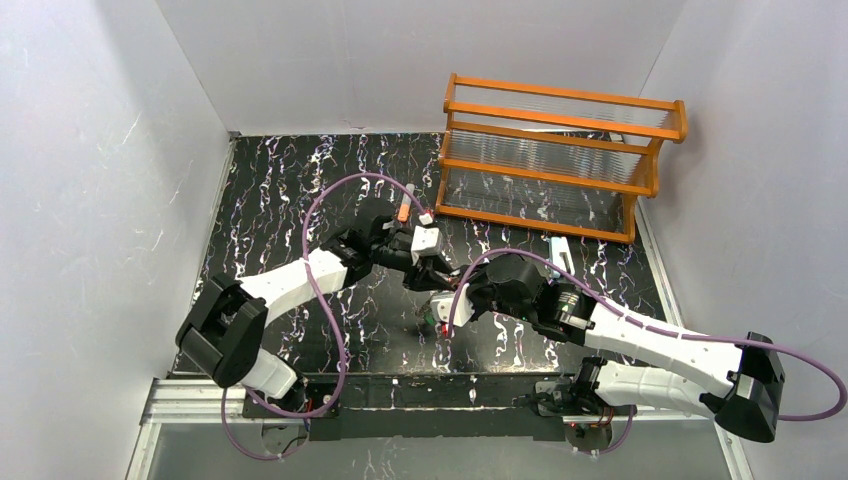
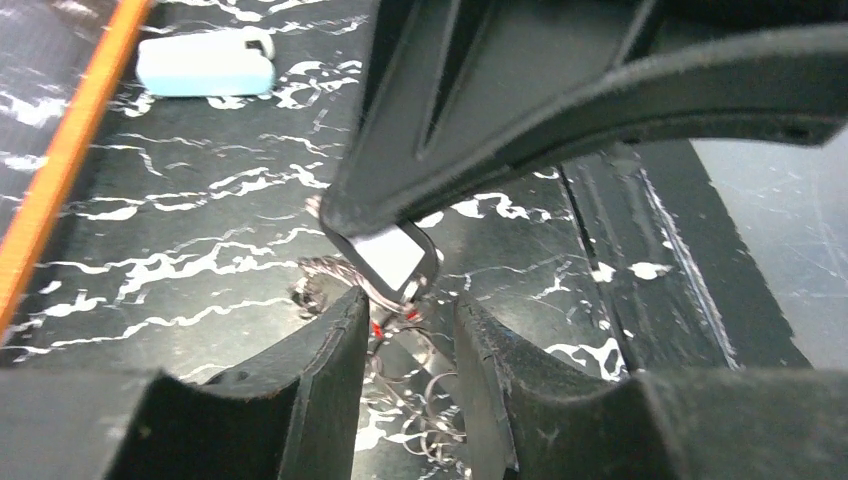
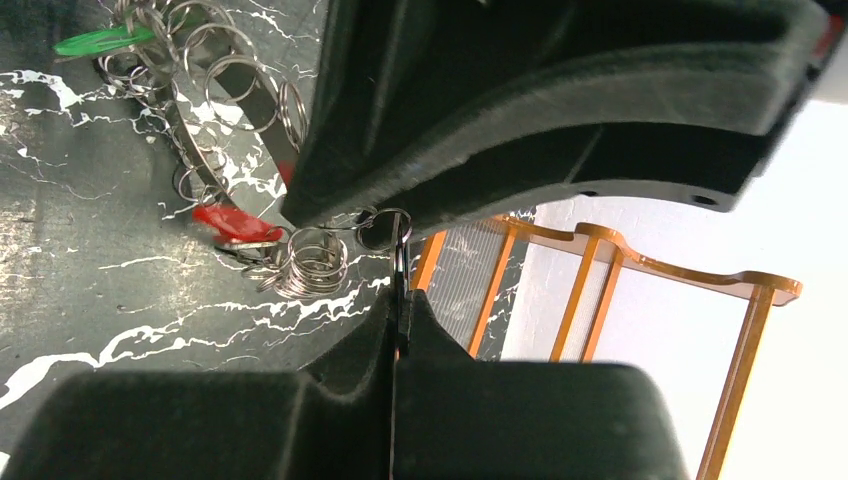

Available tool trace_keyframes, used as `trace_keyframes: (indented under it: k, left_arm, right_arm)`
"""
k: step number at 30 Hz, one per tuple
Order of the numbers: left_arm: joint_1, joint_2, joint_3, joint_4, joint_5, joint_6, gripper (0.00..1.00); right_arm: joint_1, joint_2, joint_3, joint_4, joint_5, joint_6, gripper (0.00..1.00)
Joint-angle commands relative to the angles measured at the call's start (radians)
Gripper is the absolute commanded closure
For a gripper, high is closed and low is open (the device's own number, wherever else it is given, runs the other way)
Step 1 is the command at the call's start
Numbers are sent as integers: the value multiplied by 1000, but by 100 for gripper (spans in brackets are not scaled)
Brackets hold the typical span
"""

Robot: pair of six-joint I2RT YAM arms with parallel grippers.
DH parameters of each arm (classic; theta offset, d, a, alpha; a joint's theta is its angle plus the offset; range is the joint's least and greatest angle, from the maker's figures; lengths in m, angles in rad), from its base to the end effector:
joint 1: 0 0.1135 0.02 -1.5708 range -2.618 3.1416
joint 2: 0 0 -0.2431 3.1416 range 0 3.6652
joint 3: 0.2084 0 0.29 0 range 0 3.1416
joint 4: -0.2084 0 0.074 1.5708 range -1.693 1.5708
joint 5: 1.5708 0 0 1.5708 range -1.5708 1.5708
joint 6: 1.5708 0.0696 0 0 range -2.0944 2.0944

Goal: Remove the keys from the keyring

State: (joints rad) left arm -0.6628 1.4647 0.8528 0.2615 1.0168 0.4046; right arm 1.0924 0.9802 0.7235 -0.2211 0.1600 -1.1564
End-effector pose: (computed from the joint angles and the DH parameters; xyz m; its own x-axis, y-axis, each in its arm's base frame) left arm 0.2512 -0.2712 0.2034 0.1265 0.1639 -0.9783 0.9829 -0.1538 0.1014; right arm 0.1484 0.2621 0.2358 0.6574 -0.6953 -0.2905 -0.5204 -0.1401 -0.8423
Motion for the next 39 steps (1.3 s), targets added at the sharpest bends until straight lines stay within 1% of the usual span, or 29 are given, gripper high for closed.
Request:
trace_keyframes:
  k: [1,6,8,11,20,24,26,28,30,33,39]
  left_arm:
    - [5,11,31,-121,119,95,66]
    - [6,17,55,-215,132,160,66]
    - [5,14,56,-216,135,160,67]
    - [5,7,61,-223,140,161,73]
    - [9,0,66,-221,143,148,77]
    - [12,-4,61,-172,141,82,78]
    - [14,-7,50,-116,130,20,83]
    - [15,-6,35,-38,93,-81,89]
    - [20,2,34,-6,73,-141,92]
    - [20,13,40,5,78,-184,100]
    - [21,8,18,-14,55,-185,100]
  right_arm:
    - [0,-33,10,65,-12,-26,99]
    - [0,-39,5,66,-6,-26,99]
    - [0,-41,5,63,-2,-26,99]
    - [0,-42,5,59,1,-26,99]
    - [0,-43,4,52,1,-23,99]
    - [0,-44,4,48,-2,-20,99]
    - [0,-44,4,43,-2,-20,99]
    - [0,-46,4,39,0,-18,99]
    - [0,-48,4,31,1,-15,99]
    - [0,-53,1,18,5,-11,99]
    - [0,-67,4,-7,18,0,99]
